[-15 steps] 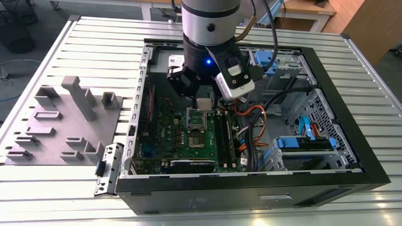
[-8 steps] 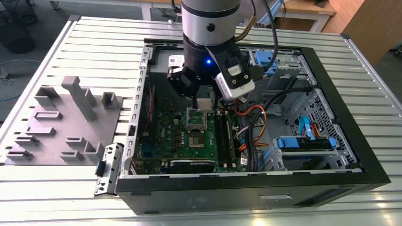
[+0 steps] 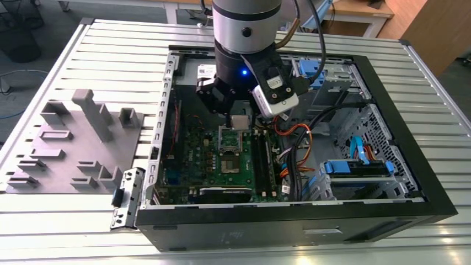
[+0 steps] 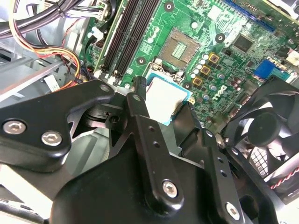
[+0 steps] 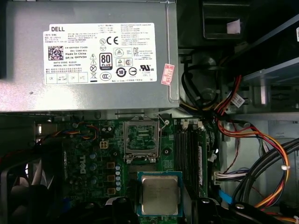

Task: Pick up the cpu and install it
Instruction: 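Place the cpu into insertion slot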

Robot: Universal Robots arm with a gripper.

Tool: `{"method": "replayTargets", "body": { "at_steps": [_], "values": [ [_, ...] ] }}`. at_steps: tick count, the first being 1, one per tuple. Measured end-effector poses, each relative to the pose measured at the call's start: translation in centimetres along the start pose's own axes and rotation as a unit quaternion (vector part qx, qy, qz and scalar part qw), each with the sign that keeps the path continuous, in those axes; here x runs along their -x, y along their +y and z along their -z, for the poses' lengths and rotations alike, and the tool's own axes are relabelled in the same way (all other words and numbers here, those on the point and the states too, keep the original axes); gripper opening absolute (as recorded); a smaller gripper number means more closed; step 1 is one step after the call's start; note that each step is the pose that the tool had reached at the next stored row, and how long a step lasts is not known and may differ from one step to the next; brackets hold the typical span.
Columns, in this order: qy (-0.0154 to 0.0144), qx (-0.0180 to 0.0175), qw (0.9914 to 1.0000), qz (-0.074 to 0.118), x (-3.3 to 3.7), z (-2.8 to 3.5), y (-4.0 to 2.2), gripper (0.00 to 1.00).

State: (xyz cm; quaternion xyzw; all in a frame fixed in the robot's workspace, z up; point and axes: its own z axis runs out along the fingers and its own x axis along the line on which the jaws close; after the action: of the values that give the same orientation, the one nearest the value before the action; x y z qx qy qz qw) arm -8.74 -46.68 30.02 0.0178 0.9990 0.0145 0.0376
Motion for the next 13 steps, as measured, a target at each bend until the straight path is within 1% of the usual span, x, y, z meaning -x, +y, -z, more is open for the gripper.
{"method": "replayTargets", "body": {
  "at_steps": [13],
  "values": [
    [-0.0034, -0.0004, 0.99999, -0.001, 0.0, 0.0, 0.0, 0.47]
  ]
}}
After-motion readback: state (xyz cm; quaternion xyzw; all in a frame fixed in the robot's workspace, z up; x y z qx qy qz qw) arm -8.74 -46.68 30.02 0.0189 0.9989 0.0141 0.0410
